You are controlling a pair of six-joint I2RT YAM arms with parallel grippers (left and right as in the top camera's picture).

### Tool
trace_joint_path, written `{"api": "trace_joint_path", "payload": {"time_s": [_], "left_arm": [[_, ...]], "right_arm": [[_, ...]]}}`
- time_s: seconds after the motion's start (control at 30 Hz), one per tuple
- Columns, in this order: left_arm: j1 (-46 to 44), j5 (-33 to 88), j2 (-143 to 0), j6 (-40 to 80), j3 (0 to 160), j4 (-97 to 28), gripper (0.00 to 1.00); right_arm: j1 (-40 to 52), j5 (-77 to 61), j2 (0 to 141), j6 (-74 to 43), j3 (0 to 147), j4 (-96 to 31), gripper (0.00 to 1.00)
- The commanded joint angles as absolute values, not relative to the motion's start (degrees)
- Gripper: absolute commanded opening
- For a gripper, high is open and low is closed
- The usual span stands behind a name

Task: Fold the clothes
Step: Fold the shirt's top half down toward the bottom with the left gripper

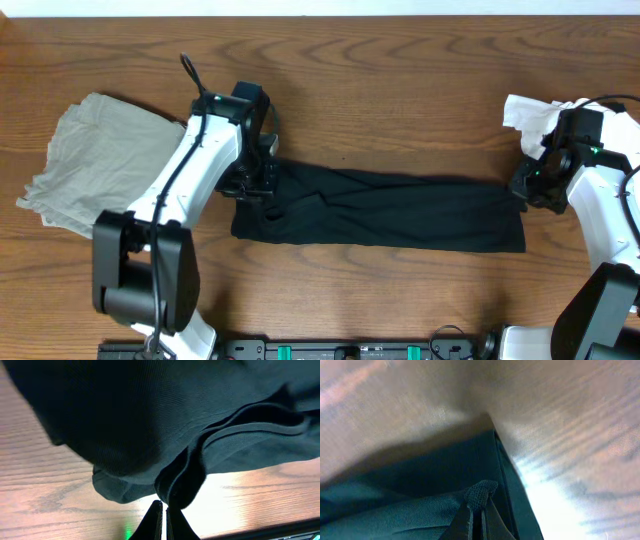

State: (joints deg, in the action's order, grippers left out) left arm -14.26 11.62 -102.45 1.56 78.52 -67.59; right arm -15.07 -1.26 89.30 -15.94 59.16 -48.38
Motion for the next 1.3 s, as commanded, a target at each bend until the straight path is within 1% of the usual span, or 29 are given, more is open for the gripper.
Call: {"api": "trace_joint_path", "payload": {"time_s": [0.0,0.1,0.3,0.33,0.37,0.4,0.47,0.53,0.57,0.63,0.67,0.73,0.77,0.8,0.93,1.0,1.03,1.07,1.13,1.27], "left_arm": [[-14.3,11.3,-100.8,2.3,79.8,-67.8,0.06],[-14.3,11.3,-100.8,2.3,79.7,-68.3,0.06],[-14.3,11.3,-100.8,2.3,79.7,-68.6,0.06],[-14.3,11.3,-100.8,2.3,79.7,-68.7,0.06],[-14.3,11.3,-100.8,2.2,79.7,-68.7,0.06],[-14.3,11.3,-100.8,2.2,79.7,-68.9,0.06],[-14.3,11.3,-100.8,2.2,79.7,-69.2,0.06],[-14.3,11.3,-100.8,2.2,79.7,-69.5,0.06],[-14.3,11.3,-100.8,2.2,79.7,-69.6,0.06],[-14.3,11.3,-100.8,2.2,79.7,-69.6,0.06],[-14.3,11.3,-100.8,2.2,79.7,-69.6,0.06],[-14.3,11.4,-100.8,2.2,79.7,-69.6,0.06],[-14.3,11.7,-100.7,2.2,79.7,-69.5,0.06],[-14.3,12.9,-100.7,2.2,79.7,-69.3,0.06],[-14.6,19.4,-100.0,2.0,79.7,-66.3,0.06],[-15.5,22.6,-99.9,2.0,79.7,-63.4,0.06],[-16.2,23.6,-99.9,2.0,79.7,-61.9,0.06],[-17.2,23.8,-100.0,2.0,79.7,-60.3,0.06],[-19.6,23.4,-100.0,2.0,79.7,-57.4,0.06],[-23.9,20.7,-100.0,2.1,78.5,-52.8,0.06]], "right_arm": [[-14.6,-0.4,88.4,-16.5,59.0,-50.2,0.01],[-14.6,0.2,88.4,-16.5,59.0,-53.0,0.01],[-14.6,9.4,88.4,-20.2,58.3,-55.1,0.01],[-14.7,9.8,88.4,-20.6,58.3,-55.1,0.01],[-14.7,10.2,88.4,-20.8,58.2,-55.1,0.04],[-14.7,10.4,88.4,-21.1,58.2,-55.0,0.11],[-14.7,10.5,88.4,-21.7,58.2,-54.0,0.32],[-14.7,10.6,88.4,-21.6,58.2,-53.1,0.68],[-14.7,10.5,88.4,-21.6,58.2,-52.9,0.77],[-14.7,10.5,88.4,-21.6,58.2,-52.9,0.91],[-14.7,10.5,88.4,-21.6,58.2,-52.9,0.94],[-14.7,10.2,88.4,-21.6,58.3,-52.2,0.96],[-14.7,9.3,88.4,-21.6,58.3,-51.8,0.94],[-14.7,7.7,88.4,-21.2,58.3,-51.4,0.88],[-14.6,-5.0,88.4,-16.0,58.3,-48.8,0.44],[-14.5,-12.5,88.4,-13.1,58.3,-48.2,0.3],[-14.4,-14.7,88.4,-12.2,58.3,-48.2,0.24],[-14.2,-16.4,88.5,-11.3,58.2,-48.2,0.2],[-13.5,-17.4,88.7,-10.6,58.0,-48.2,0.16],[-12.3,-17.4,89.7,-10.6,55.8,-47.1,0.15]]}}
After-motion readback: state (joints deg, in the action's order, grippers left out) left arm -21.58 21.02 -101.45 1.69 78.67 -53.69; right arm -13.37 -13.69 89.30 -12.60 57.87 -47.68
